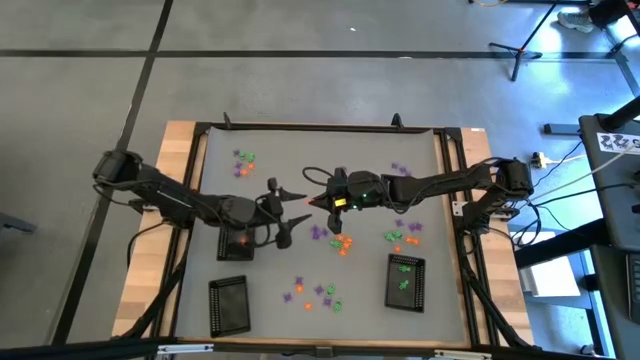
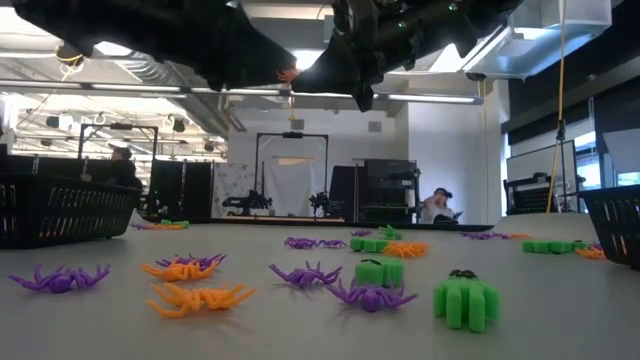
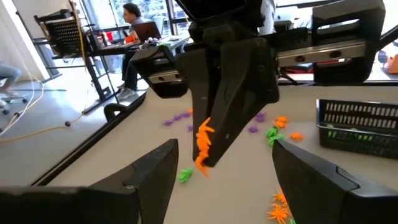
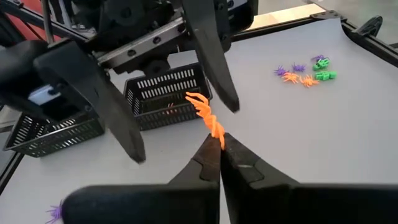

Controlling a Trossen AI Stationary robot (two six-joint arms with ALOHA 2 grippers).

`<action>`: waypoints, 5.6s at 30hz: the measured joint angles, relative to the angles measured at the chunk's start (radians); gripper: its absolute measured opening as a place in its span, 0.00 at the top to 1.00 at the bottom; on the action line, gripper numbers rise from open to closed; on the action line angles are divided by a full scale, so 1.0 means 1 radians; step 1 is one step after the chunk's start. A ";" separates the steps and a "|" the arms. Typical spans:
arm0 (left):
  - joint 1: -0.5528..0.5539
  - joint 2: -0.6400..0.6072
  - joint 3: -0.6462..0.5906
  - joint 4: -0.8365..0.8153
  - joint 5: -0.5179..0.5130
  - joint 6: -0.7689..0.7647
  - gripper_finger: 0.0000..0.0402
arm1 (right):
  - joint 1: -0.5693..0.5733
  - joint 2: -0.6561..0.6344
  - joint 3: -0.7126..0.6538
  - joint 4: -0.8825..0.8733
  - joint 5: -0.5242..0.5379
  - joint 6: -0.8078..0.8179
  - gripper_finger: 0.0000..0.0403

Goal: Sort Halloween decoration
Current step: Put the orange spider toy into the top black basket, then put the green skeleton toy into the bottom right black basket

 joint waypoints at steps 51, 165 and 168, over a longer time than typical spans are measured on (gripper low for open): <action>-0.036 -0.251 0.539 -1.380 -0.046 -0.169 1.00 | -0.001 -0.080 0.076 -0.368 -0.008 -0.017 0.71; 1.070 0.321 0.472 -1.338 0.485 -0.078 0.98 | 0.000 -0.076 0.074 -0.440 0.086 -0.042 0.72; 1.044 0.261 0.493 -1.330 0.562 -0.057 0.99 | 0.000 -0.076 0.074 -0.440 0.086 -0.043 0.72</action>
